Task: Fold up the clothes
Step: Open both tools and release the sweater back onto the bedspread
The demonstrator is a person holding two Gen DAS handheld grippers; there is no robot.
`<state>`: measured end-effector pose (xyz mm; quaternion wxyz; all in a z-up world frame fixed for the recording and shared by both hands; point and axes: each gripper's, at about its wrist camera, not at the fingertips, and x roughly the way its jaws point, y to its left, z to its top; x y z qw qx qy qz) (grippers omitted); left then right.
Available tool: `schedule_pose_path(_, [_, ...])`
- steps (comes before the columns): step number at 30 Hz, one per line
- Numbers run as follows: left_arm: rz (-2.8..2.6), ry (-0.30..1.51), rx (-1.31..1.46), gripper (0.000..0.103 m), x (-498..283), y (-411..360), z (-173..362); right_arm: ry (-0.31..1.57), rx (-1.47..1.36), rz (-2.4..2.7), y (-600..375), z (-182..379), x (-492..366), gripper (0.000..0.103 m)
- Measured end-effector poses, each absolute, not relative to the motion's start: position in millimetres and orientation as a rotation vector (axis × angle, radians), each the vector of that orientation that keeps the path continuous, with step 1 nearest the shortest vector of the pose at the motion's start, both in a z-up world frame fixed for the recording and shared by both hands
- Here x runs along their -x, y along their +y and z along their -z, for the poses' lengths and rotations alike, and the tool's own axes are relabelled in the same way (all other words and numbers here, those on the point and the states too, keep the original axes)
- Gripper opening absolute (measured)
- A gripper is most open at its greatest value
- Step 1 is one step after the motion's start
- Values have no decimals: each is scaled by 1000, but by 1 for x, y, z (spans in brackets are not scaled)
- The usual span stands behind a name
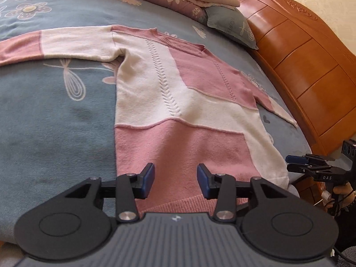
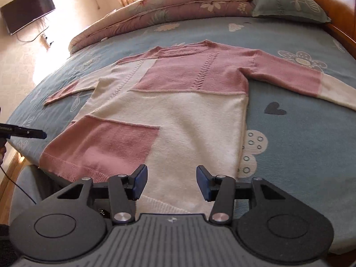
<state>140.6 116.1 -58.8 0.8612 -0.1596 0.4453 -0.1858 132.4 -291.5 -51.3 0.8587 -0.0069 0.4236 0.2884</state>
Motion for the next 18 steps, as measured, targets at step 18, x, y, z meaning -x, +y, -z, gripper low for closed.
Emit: schedule_pose_path(18, [478,848,231,49,-127,66,54,537,663,-500,-165,71,-80,87])
